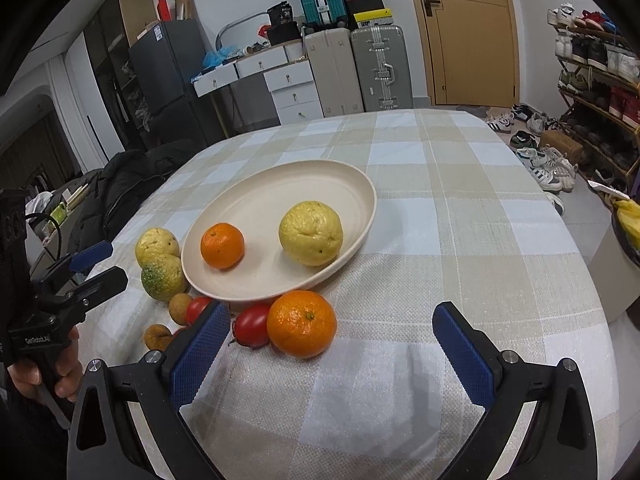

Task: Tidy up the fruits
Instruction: 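Pull both open tools back from the plate toward the loose fruits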

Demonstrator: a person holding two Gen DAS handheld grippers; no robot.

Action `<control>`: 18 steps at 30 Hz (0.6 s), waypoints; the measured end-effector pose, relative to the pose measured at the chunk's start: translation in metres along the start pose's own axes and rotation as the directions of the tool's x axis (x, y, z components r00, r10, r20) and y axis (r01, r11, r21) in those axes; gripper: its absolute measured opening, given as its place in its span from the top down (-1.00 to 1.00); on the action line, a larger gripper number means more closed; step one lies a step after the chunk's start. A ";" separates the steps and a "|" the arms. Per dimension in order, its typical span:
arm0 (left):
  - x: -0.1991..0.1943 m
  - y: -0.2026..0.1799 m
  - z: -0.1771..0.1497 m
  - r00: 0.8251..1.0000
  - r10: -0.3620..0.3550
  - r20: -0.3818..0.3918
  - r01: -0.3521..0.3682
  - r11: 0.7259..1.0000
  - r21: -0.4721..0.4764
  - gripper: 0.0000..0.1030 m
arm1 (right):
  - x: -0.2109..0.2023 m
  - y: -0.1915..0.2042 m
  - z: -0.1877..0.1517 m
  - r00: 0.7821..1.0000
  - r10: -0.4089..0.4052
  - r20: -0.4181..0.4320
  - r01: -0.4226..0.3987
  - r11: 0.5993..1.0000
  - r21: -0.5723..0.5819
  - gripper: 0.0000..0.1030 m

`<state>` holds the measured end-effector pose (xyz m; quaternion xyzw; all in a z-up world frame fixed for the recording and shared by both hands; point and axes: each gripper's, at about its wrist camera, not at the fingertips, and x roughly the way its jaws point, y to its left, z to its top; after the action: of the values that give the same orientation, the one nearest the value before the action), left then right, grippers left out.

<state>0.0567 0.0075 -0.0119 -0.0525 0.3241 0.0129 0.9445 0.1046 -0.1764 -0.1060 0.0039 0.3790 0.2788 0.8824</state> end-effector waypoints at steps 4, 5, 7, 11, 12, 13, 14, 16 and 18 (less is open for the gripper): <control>0.010 -0.006 -0.002 1.000 -0.003 -0.020 0.003 1.000 0.022 -0.98 | 0.004 0.001 -0.003 1.000 -0.012 -0.023 0.011 1.000 -0.014 -1.00; 0.011 -0.007 -0.002 1.000 0.000 -0.023 0.000 0.999 0.032 -0.98 | 0.005 0.001 -0.003 1.000 -0.009 -0.028 0.009 1.000 -0.015 -1.00; 0.012 -0.010 -0.003 1.000 0.004 -0.029 -0.002 0.999 0.043 -0.98 | 0.006 0.002 -0.003 0.999 -0.007 -0.044 0.006 1.000 -0.018 -1.00; 0.016 -0.011 -0.003 0.999 -0.008 -0.046 0.010 0.999 0.038 -0.98 | 0.011 0.003 -0.005 0.997 -0.026 -0.079 0.024 0.999 -0.030 -1.00; 0.017 -0.011 -0.004 0.999 -0.008 -0.052 0.010 0.999 0.038 -0.98 | 0.014 0.002 -0.005 0.995 -0.029 -0.096 0.027 0.999 -0.025 -1.00; 0.018 -0.011 -0.004 0.998 -0.008 -0.057 0.010 0.999 0.036 -0.98 | 0.016 0.001 -0.005 0.993 -0.029 -0.113 0.028 1.000 -0.015 -1.00; 0.019 -0.010 -0.005 0.998 -0.009 -0.061 0.011 0.999 0.034 -0.98 | 0.016 -0.001 -0.005 0.992 -0.025 -0.120 0.025 1.000 -0.003 -1.00; 0.020 -0.008 -0.005 0.998 -0.012 -0.068 0.014 1.000 0.027 -0.98 | 0.017 -0.005 -0.006 0.993 -0.011 -0.118 0.013 1.000 0.020 -1.00; 0.022 -0.007 -0.005 0.997 -0.014 -0.075 0.016 1.000 0.020 -0.98 | 0.016 -0.007 -0.007 0.992 0.000 -0.123 0.005 0.999 0.033 -1.00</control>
<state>0.0719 -0.0005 -0.0284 -0.0455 0.3590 0.0003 0.9322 0.1124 -0.1758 -0.1235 0.0011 0.4371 0.2710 0.8576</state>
